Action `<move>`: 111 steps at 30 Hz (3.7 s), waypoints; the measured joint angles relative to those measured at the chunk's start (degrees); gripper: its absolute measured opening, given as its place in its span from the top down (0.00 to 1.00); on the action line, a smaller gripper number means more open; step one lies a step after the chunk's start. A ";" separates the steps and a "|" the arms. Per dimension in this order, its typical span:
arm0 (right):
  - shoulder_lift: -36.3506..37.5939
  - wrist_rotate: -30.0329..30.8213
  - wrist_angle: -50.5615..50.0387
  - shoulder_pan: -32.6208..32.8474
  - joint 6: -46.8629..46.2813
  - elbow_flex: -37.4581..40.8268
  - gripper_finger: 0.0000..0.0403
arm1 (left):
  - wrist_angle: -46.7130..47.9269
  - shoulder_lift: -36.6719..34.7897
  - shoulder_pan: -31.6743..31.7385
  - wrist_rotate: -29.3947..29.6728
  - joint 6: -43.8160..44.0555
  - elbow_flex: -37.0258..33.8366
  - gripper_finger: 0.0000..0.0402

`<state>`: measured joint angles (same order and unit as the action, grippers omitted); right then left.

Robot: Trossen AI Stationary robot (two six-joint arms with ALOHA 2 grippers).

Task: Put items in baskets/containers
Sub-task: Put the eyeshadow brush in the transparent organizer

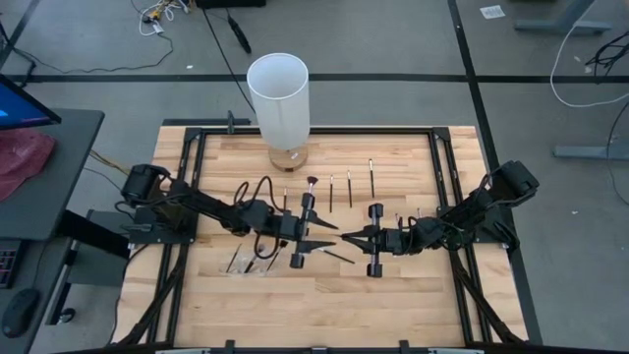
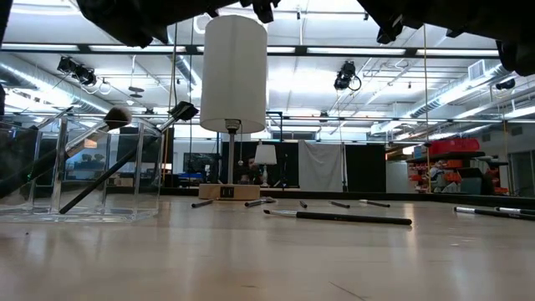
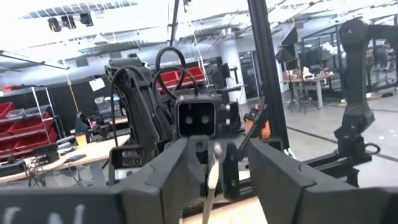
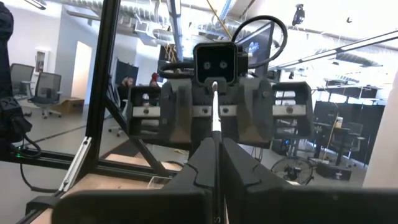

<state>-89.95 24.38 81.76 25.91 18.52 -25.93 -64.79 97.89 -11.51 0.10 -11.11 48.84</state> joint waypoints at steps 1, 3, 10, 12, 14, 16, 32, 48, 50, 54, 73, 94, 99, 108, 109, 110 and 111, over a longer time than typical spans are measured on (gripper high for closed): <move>0.00 0.00 -0.01 0.00 0.00 -0.03 0.98 | 0.24 0.08 0.00 0.01 -0.02 -0.03 0.61; 0.00 0.00 -0.02 0.00 0.02 -0.34 0.98 | -0.28 0.33 0.00 0.02 -0.02 -0.01 0.66; 0.00 -0.02 -0.28 0.00 0.62 -0.81 0.98 | -0.77 0.68 0.00 0.02 -0.05 -0.03 0.77; 0.00 -0.02 -0.38 0.00 0.59 -0.81 0.98 | -0.97 0.68 0.00 0.02 -0.04 -0.03 0.79; 0.00 -0.02 -0.39 0.00 0.59 -0.81 0.98 | -1.03 0.68 0.00 0.00 -0.04 -0.03 0.82; 0.00 -0.02 -0.42 0.00 0.57 -0.81 0.98 | -1.01 0.68 0.00 0.00 -0.04 -0.03 0.85; 0.92 10.02 -3.98 1.88 2.05 -0.90 0.86 | 6.45 -1.67 -0.65 0.07 -0.25 -0.07 0.98; 5.73 36.11 -10.34 9.50 6.77 -0.90 0.68 | 71.74 -32.24 -11.69 12.58 10.70 6.43 0.98; 5.73 36.01 -12.22 9.15 4.59 -0.90 0.68 | 83.35 -33.28 -14.40 14.74 15.79 10.50 0.98; 5.73 34.28 -13.83 8.24 1.90 -0.87 0.68 | 101.05 -33.18 -19.34 18.16 24.69 17.41 0.98; 5.73 30.01 -15.35 7.02 1.36 -0.87 0.68 | 120.68 -33.07 -29.64 25.51 46.53 18.25 0.98; 5.70 29.97 -17.92 7.02 -0.28 -0.83 0.68 | 107.95 -42.44 -29.62 24.46 61.19 -3.74 0.98; 5.68 29.97 -17.90 7.02 -1.17 -0.83 0.68 | 108.01 -45.72 -29.62 23.62 66.29 -9.00 0.98; 5.70 29.97 -17.75 6.69 -1.38 -0.83 0.68 | 106.57 -46.29 -29.55 23.43 70.54 -14.14 0.95; 5.70 29.94 -17.75 6.55 -1.38 -0.83 0.68 | 106.39 -46.31 -29.55 23.43 70.55 -14.31 0.93; 5.69 29.94 -17.75 6.43 -1.62 -0.83 0.68 | 106.34 -46.30 -29.54 23.47 70.57 -14.40 0.92; 5.68 29.94 -17.75 6.34 -1.59 -0.83 0.68 | 106.37 -46.29 -29.53 23.48 70.55 -14.41 0.91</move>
<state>-84.27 54.33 64.01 32.25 16.93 -26.76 41.58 51.59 -41.04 23.58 59.44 34.44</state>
